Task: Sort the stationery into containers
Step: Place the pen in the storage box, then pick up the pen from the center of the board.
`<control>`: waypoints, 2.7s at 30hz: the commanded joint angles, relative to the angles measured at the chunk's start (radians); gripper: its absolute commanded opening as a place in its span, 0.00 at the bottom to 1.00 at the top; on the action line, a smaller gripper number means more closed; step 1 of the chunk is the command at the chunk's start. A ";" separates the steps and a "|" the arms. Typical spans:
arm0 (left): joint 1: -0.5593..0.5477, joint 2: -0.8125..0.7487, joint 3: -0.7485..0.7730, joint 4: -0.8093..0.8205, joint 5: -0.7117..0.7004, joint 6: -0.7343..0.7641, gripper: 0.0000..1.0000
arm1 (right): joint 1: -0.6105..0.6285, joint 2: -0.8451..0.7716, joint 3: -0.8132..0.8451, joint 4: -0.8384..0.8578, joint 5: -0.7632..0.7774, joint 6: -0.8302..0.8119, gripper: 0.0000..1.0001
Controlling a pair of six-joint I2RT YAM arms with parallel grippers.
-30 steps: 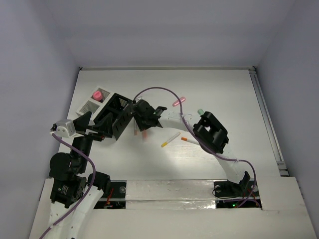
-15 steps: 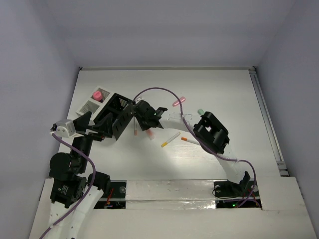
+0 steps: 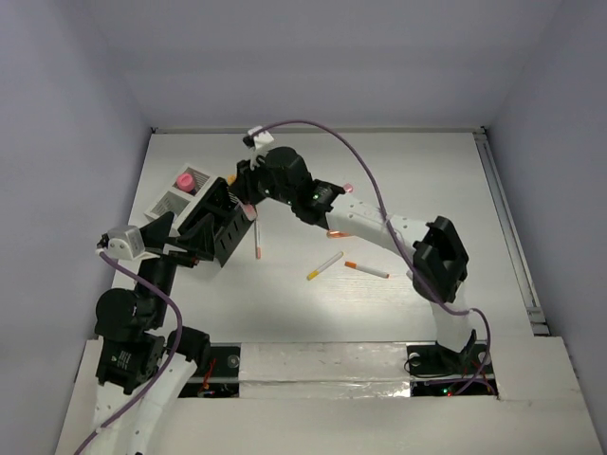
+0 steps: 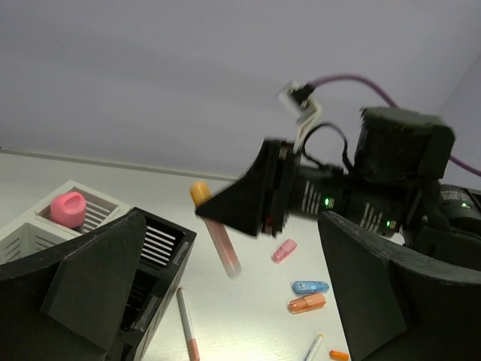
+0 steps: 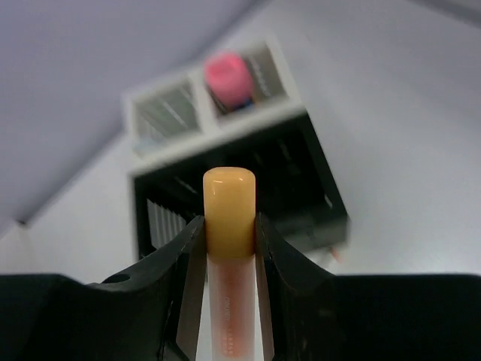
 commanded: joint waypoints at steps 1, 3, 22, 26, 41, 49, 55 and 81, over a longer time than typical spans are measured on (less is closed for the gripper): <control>0.014 0.016 0.004 0.024 -0.016 -0.007 0.99 | 0.003 0.080 0.097 0.316 -0.187 0.110 0.25; 0.014 0.016 0.004 0.027 -0.012 -0.010 0.99 | 0.003 0.141 0.172 0.395 -0.206 0.146 0.26; 0.025 0.002 0.005 0.025 -0.016 -0.005 0.99 | 0.023 0.706 0.791 0.729 -0.211 0.399 0.21; 0.025 0.005 0.005 0.025 -0.016 -0.004 0.99 | 0.044 0.769 0.849 0.740 -0.122 0.385 0.20; 0.025 0.007 0.005 0.024 -0.019 -0.004 0.99 | 0.110 0.858 0.909 0.769 0.208 0.273 0.22; 0.025 0.008 0.005 0.024 -0.018 -0.004 0.99 | 0.110 0.882 0.915 0.767 0.270 0.242 0.22; 0.025 0.007 0.005 0.024 -0.019 -0.002 0.99 | 0.110 0.893 0.923 0.767 0.276 0.230 0.22; 0.025 0.007 0.004 0.024 -0.021 -0.004 0.99 | 0.149 0.510 0.405 0.925 0.113 0.029 0.76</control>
